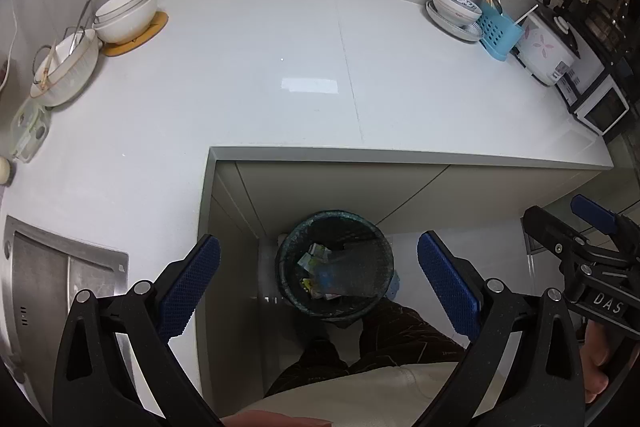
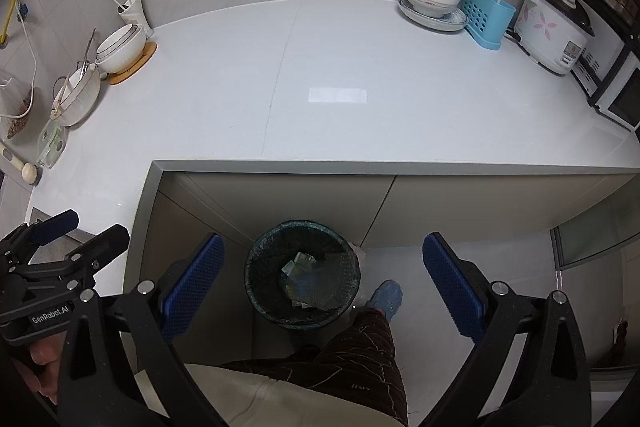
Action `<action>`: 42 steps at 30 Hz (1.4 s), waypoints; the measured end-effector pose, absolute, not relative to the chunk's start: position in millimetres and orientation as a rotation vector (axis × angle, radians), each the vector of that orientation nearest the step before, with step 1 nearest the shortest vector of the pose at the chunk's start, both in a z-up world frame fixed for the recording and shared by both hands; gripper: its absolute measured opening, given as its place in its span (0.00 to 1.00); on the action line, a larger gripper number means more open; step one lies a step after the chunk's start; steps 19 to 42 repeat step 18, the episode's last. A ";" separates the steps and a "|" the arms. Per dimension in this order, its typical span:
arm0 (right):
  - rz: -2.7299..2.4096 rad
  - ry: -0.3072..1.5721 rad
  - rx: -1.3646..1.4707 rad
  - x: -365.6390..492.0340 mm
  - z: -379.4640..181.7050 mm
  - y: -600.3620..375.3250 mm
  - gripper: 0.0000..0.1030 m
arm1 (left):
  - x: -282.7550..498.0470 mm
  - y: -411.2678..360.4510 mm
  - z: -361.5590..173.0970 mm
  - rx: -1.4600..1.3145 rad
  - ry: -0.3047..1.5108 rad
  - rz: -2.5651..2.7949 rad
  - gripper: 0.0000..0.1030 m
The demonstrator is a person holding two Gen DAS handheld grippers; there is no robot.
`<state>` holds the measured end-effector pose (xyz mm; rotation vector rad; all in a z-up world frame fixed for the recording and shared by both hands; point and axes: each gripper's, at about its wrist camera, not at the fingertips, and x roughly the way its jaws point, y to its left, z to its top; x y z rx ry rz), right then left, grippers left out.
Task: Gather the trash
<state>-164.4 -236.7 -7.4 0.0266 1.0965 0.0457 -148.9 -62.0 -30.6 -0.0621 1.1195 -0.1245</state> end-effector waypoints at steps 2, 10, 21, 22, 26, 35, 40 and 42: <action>0.040 1.095 0.026 -165.2 -7.1 -237.7 0.92 | -149.2 -63.1 -30.9 -0.062 1.121 -0.134 0.94; 0.040 1.097 0.024 -167.6 -7.5 -238.3 0.92 | -150.2 -65.2 -33.8 -0.055 1.123 -0.148 0.94; 0.053 1.100 0.028 -166.7 -10.8 -236.4 0.92 | -156.8 -62.9 -31.4 -0.056 1.107 -0.127 0.94; 0.053 1.100 0.028 -166.7 -10.8 -236.4 0.92 | -156.8 -62.9 -31.4 -0.056 1.107 -0.127 0.94; 0.053 1.100 0.028 -166.7 -10.8 -236.4 0.92 | -156.8 -62.9 -31.4 -0.056 1.107 -0.127 0.94; 0.053 1.100 0.028 -166.7 -10.8 -236.4 0.92 | -156.8 -62.9 -31.4 -0.056 1.107 -0.127 0.94; 0.053 1.100 0.028 -166.7 -10.8 -236.4 0.92 | -156.8 -62.9 -31.4 -0.056 1.107 -0.127 0.94; 0.053 1.100 0.028 -166.7 -10.8 -236.4 0.92 | -156.8 -62.9 -31.4 -0.056 1.107 -0.127 0.94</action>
